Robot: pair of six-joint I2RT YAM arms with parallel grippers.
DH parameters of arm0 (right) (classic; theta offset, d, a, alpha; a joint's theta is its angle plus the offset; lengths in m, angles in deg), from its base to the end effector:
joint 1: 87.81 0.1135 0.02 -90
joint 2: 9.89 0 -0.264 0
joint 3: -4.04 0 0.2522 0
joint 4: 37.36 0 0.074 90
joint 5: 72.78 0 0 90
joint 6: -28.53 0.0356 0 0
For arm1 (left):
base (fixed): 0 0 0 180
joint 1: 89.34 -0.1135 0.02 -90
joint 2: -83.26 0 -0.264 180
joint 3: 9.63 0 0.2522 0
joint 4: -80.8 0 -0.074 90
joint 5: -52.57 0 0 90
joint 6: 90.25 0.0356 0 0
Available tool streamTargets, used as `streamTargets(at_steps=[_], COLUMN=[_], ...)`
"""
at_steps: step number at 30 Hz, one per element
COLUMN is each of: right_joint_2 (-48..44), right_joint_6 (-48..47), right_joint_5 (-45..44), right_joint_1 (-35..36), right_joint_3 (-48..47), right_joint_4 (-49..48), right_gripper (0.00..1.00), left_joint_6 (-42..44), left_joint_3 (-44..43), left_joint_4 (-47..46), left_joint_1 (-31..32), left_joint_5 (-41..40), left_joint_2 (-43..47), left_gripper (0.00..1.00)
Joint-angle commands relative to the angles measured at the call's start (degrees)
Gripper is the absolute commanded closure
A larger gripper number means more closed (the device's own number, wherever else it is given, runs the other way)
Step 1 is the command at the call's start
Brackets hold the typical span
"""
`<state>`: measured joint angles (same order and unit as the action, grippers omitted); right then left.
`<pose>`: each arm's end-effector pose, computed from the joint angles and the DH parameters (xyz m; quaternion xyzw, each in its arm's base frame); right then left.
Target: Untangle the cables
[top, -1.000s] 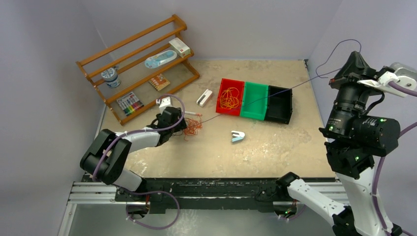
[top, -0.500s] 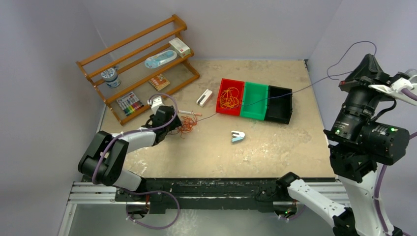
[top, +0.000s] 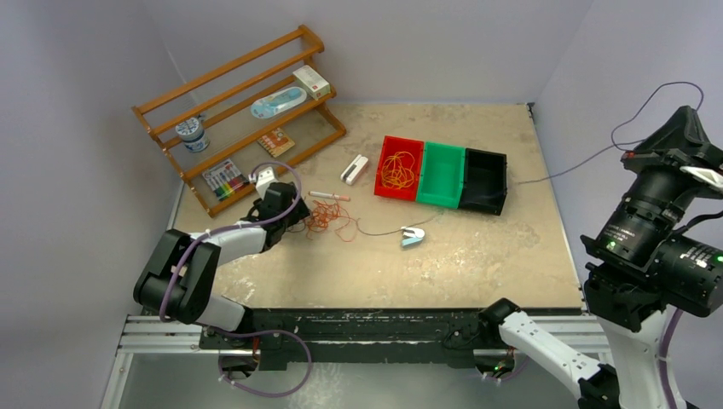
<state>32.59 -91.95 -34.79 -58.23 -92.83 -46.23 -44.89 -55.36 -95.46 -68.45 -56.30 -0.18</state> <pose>0.0272 -0.0168 0.5825 0.2653 0.3934 -0.1083 0.8736 0.2564 -0.0855 0.1502 -0.2510 0.8661 -0.0938 0.4219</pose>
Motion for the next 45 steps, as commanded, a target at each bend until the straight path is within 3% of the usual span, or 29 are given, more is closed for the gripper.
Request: streamTargets(at_steps=[1, 5, 9, 11, 13, 16, 19, 31, 45], right_joint_2=[-0.2, 0.6, 2.7, 3.9, 4.7, 4.9, 3.7, -1.8, -3.3], right_joint_6=[-2.4, -0.7, 7.0, 9.4, 10.0, 9.8, 6.2, -10.2, -19.7], right_joint_5=[-1.5, -0.3, 6.5, 10.2, 11.8, 9.8, 6.0, -4.5, -6.9], right_joint_1=[-0.1, -0.2, -0.1, -0.2, -0.2, -0.1, -0.2, -0.2, -0.1], right_joint_3=[-2.2, -2.8, -5.1, -5.2, -4.6, -3.6, -2.4, -3.6, -8.0], right_joint_4=[-2.6, 0.0, 11.7, 15.6, 17.4, 16.4, 11.6, -3.3, -8.7], right_gripper=[1.0, 1.0, 1.0, 1.0, 1.0, 1.0, 1.0, 1.0, 1.0], left_joint_6=[-0.6, -0.6, 0.6, 1.1, 1.8, 2.1, 1.8, 0.5, -0.5], left_joint_3=[0.4, 0.5, -0.6, -0.9, -0.9, -0.8, -0.7, -2.5, -2.5], left_joint_4=[1.8, 2.2, 2.7, 3.0, 3.2, 3.3, 3.2, 5.0, 5.9], left_joint_1=[-0.7, -0.8, -0.8, -0.8, -0.8, -0.8, -0.8, -1.9, -5.8], left_joint_5=[-2.5, -3.7, -4.0, -4.6, -5.3, -6.0, -7.3, -13.0, -15.1], left_joint_2=[1.3, 2.4, 3.5, 4.1, 4.6, 4.6, 3.9, -1.4, -2.3], left_gripper=[0.33, 0.34, 0.38, 0.45, 0.57, 0.85, 1.0, 1.0, 1.0])
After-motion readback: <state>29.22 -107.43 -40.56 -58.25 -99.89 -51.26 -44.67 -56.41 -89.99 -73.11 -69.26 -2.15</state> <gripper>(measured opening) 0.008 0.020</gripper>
